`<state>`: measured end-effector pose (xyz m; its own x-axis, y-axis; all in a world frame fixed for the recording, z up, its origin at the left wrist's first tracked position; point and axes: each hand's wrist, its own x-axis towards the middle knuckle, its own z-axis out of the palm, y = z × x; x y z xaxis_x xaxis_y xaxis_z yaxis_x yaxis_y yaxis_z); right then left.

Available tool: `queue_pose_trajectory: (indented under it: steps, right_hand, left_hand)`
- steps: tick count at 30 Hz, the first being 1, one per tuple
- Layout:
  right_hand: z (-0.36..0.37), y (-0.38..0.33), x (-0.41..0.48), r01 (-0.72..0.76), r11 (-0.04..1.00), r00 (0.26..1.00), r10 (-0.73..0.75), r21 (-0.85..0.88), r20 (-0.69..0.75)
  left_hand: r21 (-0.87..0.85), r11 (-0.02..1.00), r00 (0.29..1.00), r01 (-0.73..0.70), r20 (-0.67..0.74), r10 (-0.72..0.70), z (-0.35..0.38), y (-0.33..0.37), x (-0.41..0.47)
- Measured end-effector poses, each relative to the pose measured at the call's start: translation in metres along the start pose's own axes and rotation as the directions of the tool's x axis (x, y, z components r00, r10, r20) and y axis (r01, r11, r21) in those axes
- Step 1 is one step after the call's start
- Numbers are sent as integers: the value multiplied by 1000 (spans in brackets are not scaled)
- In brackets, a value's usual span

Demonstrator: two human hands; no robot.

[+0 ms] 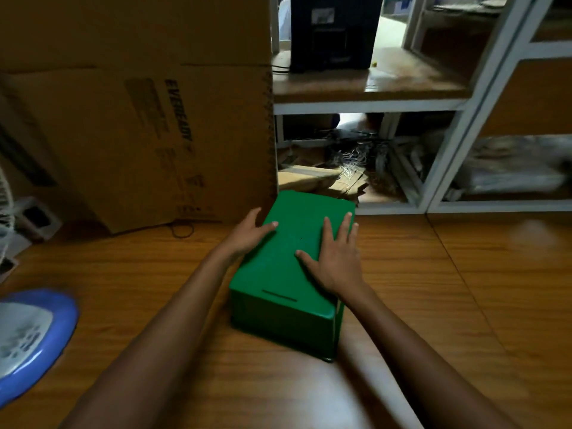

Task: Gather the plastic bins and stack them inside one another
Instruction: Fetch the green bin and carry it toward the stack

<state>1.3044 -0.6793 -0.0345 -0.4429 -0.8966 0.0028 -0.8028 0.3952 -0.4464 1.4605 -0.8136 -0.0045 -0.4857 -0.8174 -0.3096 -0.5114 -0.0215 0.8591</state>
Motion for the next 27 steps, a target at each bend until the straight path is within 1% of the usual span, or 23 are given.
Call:
queue_pose_trajectory:
  steps: [2,3,5,7,9,11,13,17,19,21,22,23,25,26,27]
  right_hand:
    - [0,-1,-1,-58,995,997,61,82,-36]
    - [0,-1,-2,-92,985,994,100,149,-48]
    - [0,4,0,-161,930,984,178,330,-21]
    - [-1,10,2,-205,848,976,212,489,42]
    - [-7,15,3,-215,787,974,215,579,69]
    - [-14,17,9,-200,768,978,197,609,73]
    - [-32,7,10,-183,790,981,188,585,54]
    - [-73,-9,17,-86,853,992,123,516,-38]
    - [-88,-16,16,-43,883,997,68,467,-36]
    - [-96,-21,12,28,909,1000,-21,416,-21]
    - [-98,-23,10,68,914,998,-65,399,-20]
    - [-99,-23,8,102,918,995,-102,384,-20]
    - [-101,-22,7,173,931,983,-185,323,6]
    - [-100,-22,8,205,940,974,-223,272,37]
    - [-98,-21,9,229,951,966,-248,207,71]
  left_hand:
    - [-221,969,989,110,125,-83,8,-9,-3]
    - [-295,945,984,142,149,-101,10,-13,-2]
    - [-372,914,982,160,158,-107,10,-21,2]
    - [-426,890,979,165,179,-95,10,-23,3]
    - [-494,850,975,182,203,-91,11,-28,4]
    - [-534,825,977,186,193,-96,14,-30,5]
    - [-551,819,984,164,149,-96,19,-30,4]
    - [-603,786,991,136,97,-96,41,-28,-8]
    - [-620,775,992,122,58,-109,53,-28,-15]
    - [-623,777,994,84,-1,-109,60,-27,-20]
    - [-591,805,994,50,-51,-99,58,-27,-21]
    - [-519,855,989,9,-123,-84,55,-26,-21]
    - [-296,951,957,-86,-292,-5,45,-23,-19]
    - [-219,965,933,-142,-354,57,39,-17,-20]
    - [-180,962,911,-203,-396,118,34,-10,-21]
